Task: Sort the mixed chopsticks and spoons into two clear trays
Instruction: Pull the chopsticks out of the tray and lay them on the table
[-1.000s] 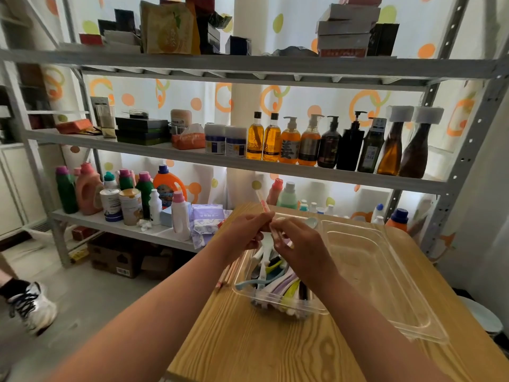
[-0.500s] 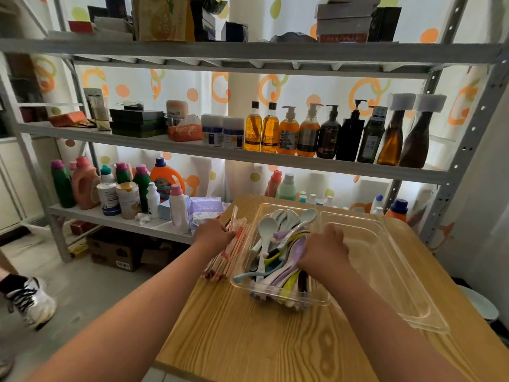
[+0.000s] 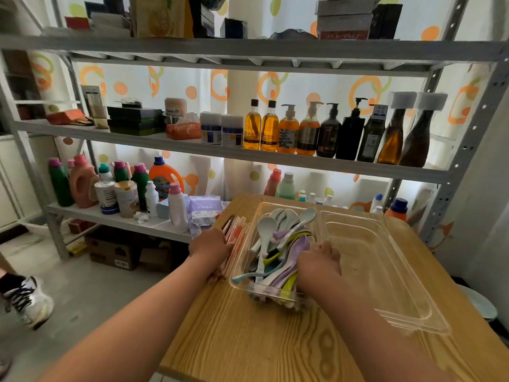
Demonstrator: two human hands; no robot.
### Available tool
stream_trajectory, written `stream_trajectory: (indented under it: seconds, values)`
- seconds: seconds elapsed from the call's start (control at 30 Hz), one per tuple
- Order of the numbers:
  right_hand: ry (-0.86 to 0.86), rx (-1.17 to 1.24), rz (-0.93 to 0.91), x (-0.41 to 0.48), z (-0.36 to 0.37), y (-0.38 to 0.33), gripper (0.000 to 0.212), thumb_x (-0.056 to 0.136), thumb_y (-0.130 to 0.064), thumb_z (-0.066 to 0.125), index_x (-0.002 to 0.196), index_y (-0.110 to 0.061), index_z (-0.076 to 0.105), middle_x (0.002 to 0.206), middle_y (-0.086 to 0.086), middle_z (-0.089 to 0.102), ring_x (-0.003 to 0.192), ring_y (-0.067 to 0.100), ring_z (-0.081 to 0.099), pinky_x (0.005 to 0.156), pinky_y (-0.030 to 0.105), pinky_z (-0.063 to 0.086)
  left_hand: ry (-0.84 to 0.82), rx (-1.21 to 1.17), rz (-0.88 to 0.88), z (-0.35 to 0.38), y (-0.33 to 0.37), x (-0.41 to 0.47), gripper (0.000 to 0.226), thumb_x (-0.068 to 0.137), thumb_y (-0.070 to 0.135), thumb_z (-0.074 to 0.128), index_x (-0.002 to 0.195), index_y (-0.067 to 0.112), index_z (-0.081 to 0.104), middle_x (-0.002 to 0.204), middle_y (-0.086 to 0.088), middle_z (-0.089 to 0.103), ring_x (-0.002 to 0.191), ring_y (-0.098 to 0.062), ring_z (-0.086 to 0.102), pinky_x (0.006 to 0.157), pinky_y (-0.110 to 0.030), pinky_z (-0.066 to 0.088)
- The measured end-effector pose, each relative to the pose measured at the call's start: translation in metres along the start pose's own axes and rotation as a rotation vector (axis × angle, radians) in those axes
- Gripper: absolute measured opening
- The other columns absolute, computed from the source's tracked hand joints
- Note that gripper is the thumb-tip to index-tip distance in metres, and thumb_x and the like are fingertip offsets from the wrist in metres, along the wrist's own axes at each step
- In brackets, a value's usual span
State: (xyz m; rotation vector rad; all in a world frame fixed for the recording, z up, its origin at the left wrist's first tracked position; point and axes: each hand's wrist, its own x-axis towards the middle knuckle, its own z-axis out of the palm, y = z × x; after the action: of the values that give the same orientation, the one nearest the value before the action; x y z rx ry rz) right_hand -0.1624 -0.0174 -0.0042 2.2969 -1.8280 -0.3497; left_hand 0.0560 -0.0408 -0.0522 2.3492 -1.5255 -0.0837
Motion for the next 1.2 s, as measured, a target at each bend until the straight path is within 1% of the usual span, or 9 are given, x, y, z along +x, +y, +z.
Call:
stream_trajectory:
  seconds: [0.1,0.23,0.37,0.43,0.53,0.67,0.9,1.1,1.2]
  values:
    - [-0.012,-0.025,-0.014,0.003,0.001,-0.002,0.069,0.090,-0.021,0.052,0.146,-0.003,0.016,0.139,0.022,0.035,0.121,0.032,0.033,0.098,0.038,0.032,0.064,0.015,-0.019,-0.002,0.005,-0.001,0.045,0.094,0.052,0.041,0.107,0.015,0.063,0.102,-0.005,0.066,0.093,-0.024,0.063,0.074,-0.033,0.049]
    - [-0.009,-0.029,-0.027,0.004,0.002,-0.002,0.067,0.090,-0.021,0.052,0.146,-0.005,0.020,0.137,0.021,0.036,0.119,0.032,0.034,0.096,0.038,0.032,0.098,-0.099,0.004,-0.011,0.023,-0.003,0.047,0.097,0.045,0.034,0.108,0.010,0.062,0.104,-0.010,0.065,0.095,-0.027,0.061,0.078,-0.035,0.048]
    - [-0.015,-0.041,-0.021,0.003,0.001,-0.003,0.071,0.089,-0.024,0.055,0.147,-0.006,0.018,0.137,0.021,0.036,0.118,0.031,0.034,0.095,0.038,0.033,-0.002,-0.148,0.060,-0.011,0.046,-0.006,0.049,0.096,0.047,0.032,0.103,0.010,0.063,0.100,-0.010,0.066,0.089,-0.026,0.061,0.079,-0.035,0.050]
    - [-0.020,-0.045,-0.009,0.002,0.000,-0.003,0.072,0.088,-0.026,0.055,0.147,-0.007,0.018,0.139,0.020,0.033,0.120,0.032,0.032,0.096,0.038,0.031,-0.037,-0.098,0.085,-0.007,0.053,-0.007,0.049,0.096,0.048,0.031,0.110,0.011,0.060,0.105,-0.010,0.065,0.093,-0.027,0.061,0.082,-0.038,0.051]
    - [-0.034,-0.044,0.004,0.000,-0.002,-0.003,0.070,0.088,-0.025,0.054,0.147,-0.009,0.019,0.141,0.020,0.029,0.122,0.032,0.029,0.098,0.039,0.030,-0.040,-0.007,0.077,-0.003,0.057,-0.011,0.040,0.100,0.039,0.032,0.119,0.011,0.054,0.114,-0.011,0.063,0.100,-0.028,0.061,0.084,-0.036,0.050]
    - [-0.072,-0.044,0.012,0.001,-0.002,-0.002,0.071,0.086,-0.028,0.058,0.146,-0.011,0.023,0.140,0.018,0.027,0.123,0.033,0.028,0.098,0.041,0.029,-0.009,0.051,0.093,-0.002,0.060,-0.015,0.029,0.101,0.026,0.039,0.115,0.007,0.056,0.114,-0.011,0.063,0.101,-0.027,0.061,0.083,-0.034,0.051]
    - [-0.157,0.036,0.033,0.008,-0.002,0.001,0.086,0.083,-0.030,0.061,0.148,-0.013,0.008,0.142,0.016,0.018,0.123,0.033,0.024,0.096,0.043,0.028,-0.022,0.063,0.164,-0.001,0.056,-0.015,0.028,0.100,0.023,0.040,0.113,0.005,0.057,0.110,-0.011,0.063,0.093,-0.023,0.061,0.071,-0.027,0.044]
    - [-0.111,0.110,0.108,0.013,0.002,-0.003,0.078,0.084,-0.026,0.060,0.147,-0.013,0.016,0.139,0.017,0.025,0.122,0.033,0.030,0.096,0.041,0.031,-0.027,-0.051,0.117,-0.006,0.059,-0.018,0.026,0.099,0.024,0.043,0.107,0.005,0.059,0.105,-0.012,0.064,0.091,-0.025,0.062,0.075,-0.031,0.049]
    - [-0.018,0.183,0.150,0.016,0.005,-0.004,0.065,0.090,-0.022,0.054,0.145,-0.011,0.020,0.133,0.017,0.033,0.116,0.032,0.037,0.094,0.038,0.036,-0.030,-0.068,0.115,-0.006,0.058,-0.019,0.026,0.099,0.024,0.043,0.107,0.006,0.059,0.105,-0.013,0.065,0.092,-0.025,0.063,0.080,-0.033,0.053]
